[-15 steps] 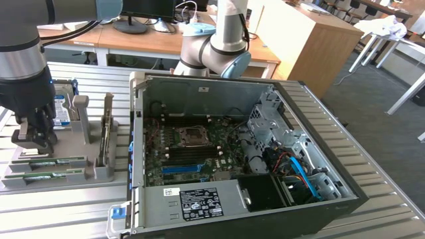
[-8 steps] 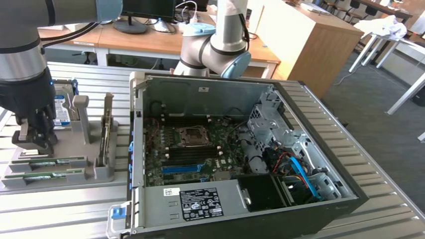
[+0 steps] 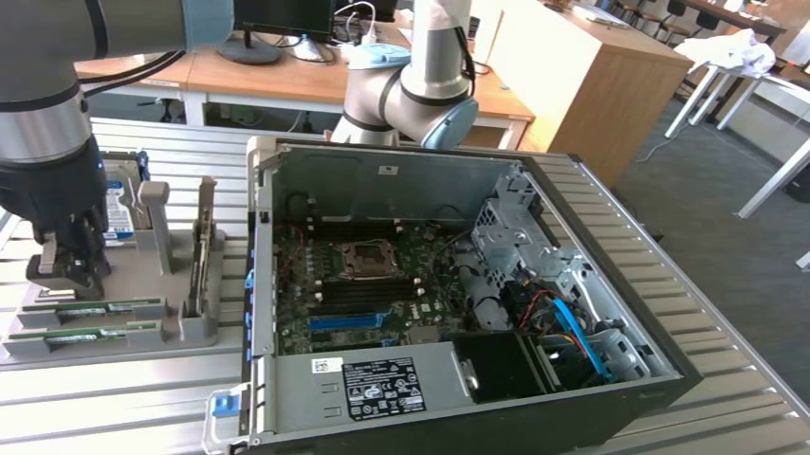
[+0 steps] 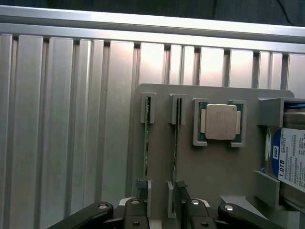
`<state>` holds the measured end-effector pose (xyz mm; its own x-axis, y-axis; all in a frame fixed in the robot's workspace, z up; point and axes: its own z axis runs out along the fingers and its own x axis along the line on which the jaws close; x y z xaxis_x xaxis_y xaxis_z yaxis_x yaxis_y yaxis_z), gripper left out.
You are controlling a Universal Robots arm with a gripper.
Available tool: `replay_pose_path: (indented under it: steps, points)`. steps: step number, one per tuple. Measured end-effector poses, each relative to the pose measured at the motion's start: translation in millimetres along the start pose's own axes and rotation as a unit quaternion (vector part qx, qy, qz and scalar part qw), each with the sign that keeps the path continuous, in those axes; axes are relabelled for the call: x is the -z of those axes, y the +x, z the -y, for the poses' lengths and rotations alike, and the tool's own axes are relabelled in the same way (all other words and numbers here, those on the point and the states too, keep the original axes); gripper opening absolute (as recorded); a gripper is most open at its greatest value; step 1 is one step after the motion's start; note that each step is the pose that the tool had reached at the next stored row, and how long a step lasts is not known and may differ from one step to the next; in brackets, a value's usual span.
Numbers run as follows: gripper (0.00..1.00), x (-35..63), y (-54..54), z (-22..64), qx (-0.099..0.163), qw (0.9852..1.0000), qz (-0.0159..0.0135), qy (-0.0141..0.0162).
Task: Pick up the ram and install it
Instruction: 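Pick up the ram and move it above insertion slot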
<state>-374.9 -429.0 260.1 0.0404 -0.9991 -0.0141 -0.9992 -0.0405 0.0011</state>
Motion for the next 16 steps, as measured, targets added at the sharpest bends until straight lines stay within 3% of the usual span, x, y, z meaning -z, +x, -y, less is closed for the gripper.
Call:
replay_pose_path:
  steps: [16]
  points:
    - [0.36, -9.8, 0.1, 0.0, 0.0, 1.0, 0.0, 0.0]
